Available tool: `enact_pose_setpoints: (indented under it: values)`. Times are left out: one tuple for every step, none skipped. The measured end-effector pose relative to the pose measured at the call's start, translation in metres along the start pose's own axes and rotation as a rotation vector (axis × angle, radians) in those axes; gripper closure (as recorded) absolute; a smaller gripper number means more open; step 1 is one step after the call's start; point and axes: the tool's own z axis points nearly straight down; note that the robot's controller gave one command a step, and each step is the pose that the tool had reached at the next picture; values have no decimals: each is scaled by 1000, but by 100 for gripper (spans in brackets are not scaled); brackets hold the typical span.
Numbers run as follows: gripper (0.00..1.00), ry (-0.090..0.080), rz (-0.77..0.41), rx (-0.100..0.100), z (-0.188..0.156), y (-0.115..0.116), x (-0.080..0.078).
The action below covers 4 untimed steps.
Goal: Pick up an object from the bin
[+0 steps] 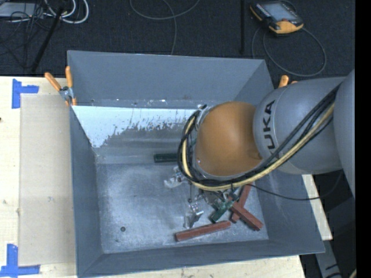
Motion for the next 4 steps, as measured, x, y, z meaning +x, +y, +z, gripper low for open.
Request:
enact_pose_setpoints:
  values:
    - [0, 23, -113, -6, 23, -9, 30]
    - [100, -1, -151, -3, 51, -21, 30]
    - [100, -1, -150, -3, 51, -21, 30]
    - [100, -1, -149, -3, 51, -21, 30]
